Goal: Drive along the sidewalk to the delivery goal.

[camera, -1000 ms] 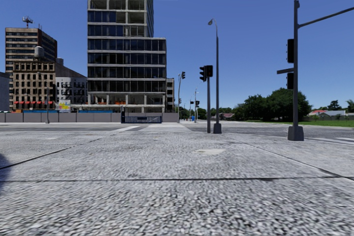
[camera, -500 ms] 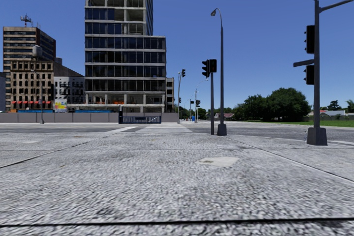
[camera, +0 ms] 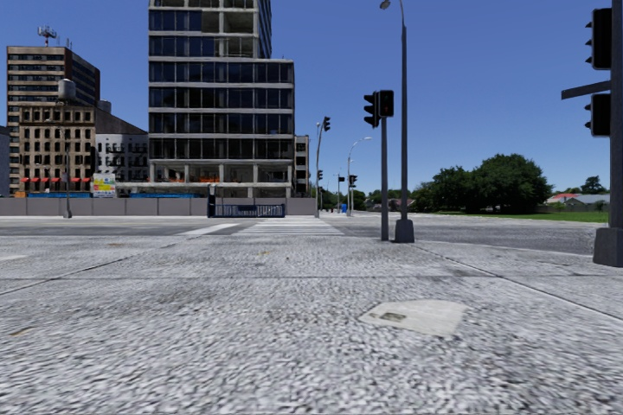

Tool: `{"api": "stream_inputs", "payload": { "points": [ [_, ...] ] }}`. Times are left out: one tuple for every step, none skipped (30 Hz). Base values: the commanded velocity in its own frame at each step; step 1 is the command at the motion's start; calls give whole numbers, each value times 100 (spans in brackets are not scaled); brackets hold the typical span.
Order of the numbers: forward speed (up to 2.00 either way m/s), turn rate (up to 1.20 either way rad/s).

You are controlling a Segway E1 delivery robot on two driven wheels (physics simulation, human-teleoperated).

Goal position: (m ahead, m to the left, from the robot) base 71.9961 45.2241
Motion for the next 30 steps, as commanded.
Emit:
{"api": "stream_inputs", "payload": {
  "points": [
    [200,0],
    [200,0],
    [200,0],
    [200,0],
    [200,0],
    [200,0],
    [200,0],
    [200,0],
    [200,0],
    [200,0],
    [200,0],
    [200,0],
    [200,0],
    [200,0],
    [200,0],
    [200,0],
    [200,0],
    [200,0],
    [200,0],
    [200,0],
    [200,0],
    [200,0],
    [200,0],
    [200,0],
    [200,0],
    [200,0],
    [200,0],
    [200,0],
    [200,0],
    [200,0]
  ]
}}
